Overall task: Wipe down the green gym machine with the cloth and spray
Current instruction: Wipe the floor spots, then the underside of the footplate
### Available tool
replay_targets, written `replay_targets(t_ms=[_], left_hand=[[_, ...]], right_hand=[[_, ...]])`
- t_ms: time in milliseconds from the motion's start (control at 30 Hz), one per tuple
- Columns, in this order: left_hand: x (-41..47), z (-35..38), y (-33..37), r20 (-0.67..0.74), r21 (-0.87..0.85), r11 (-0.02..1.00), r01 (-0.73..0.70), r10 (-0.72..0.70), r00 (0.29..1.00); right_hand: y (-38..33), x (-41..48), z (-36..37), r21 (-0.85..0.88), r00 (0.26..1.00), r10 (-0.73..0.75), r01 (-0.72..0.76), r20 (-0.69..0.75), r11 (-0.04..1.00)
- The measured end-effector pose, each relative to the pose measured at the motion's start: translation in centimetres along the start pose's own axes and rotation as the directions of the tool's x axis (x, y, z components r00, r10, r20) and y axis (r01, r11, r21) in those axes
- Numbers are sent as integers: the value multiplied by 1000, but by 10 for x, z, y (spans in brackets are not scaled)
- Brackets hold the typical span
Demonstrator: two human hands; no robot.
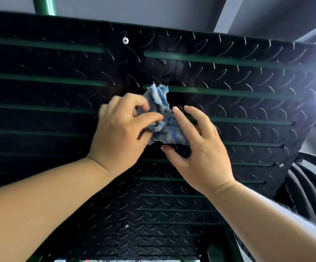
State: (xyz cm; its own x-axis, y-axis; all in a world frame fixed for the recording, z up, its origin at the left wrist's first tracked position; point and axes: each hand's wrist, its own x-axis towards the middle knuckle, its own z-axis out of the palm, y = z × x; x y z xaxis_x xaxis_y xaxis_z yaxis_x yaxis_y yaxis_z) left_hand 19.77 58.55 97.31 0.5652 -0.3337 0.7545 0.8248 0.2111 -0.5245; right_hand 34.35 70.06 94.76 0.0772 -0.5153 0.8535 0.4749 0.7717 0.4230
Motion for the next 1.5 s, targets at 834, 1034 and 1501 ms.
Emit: replay_targets(t_ms=[834, 1034, 1501], left_hand=[[14, 36, -18, 115, 480, 859, -179, 141, 983], [13, 38, -17, 74, 459, 872, -167, 149, 986], [4, 44, -12, 57, 425, 893, -148, 137, 989]], right_hand=[[33, -11, 11, -275, 966, -255, 233, -46, 933], [42, 15, -5, -121, 931, 73, -124, -358, 985], [65, 17, -30, -45, 892, 239, -277, -383, 960]])
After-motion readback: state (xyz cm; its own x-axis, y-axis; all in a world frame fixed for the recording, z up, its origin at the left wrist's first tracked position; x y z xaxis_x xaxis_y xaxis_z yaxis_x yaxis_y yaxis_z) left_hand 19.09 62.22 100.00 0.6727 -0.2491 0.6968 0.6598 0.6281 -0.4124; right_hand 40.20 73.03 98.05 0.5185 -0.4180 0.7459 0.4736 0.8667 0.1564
